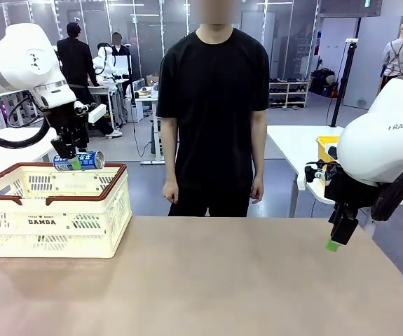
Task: Place the drinks into the Shopping basket.
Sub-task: Pick up one drink and place it into the Shopping basket.
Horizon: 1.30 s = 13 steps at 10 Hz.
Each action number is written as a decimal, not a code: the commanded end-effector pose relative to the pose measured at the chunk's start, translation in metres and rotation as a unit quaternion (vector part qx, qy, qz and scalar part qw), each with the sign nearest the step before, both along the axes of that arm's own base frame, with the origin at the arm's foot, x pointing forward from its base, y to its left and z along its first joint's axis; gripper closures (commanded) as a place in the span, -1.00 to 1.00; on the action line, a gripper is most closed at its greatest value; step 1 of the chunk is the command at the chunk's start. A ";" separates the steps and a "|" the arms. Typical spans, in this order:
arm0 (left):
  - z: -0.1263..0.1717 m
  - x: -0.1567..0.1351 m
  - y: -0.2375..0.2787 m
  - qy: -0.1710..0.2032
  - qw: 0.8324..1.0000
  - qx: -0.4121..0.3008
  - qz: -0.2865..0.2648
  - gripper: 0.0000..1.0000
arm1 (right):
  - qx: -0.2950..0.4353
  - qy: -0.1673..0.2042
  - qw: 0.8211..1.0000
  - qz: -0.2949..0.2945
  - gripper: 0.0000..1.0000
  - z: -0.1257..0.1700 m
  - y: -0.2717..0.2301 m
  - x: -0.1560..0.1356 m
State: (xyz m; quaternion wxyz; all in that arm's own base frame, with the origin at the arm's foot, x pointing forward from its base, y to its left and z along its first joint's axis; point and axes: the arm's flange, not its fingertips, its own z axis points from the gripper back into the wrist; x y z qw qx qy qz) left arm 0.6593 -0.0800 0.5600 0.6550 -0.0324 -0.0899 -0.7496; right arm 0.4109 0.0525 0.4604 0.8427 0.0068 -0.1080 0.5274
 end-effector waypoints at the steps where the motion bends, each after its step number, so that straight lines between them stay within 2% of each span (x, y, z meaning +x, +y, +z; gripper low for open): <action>1: -0.011 0.012 -0.001 0.029 0.999 -0.006 -0.027 -0.15 | -0.001 0.001 1.000 0.001 -1.00 0.001 0.000 0.000; 6: -0.078 0.057 0.009 0.063 0.998 -0.013 -0.028 -0.15 | -0.001 0.001 1.000 0.001 -1.00 0.001 0.000 0.000; 10: -0.123 0.070 0.015 0.074 0.997 0.009 -0.026 -0.15 | -0.001 0.001 1.000 0.001 -1.00 0.001 0.000 0.000; 13: -0.151 0.070 0.011 0.060 0.998 0.013 -0.012 -0.15 | -0.001 0.001 1.000 0.001 -1.00 0.001 0.000 0.000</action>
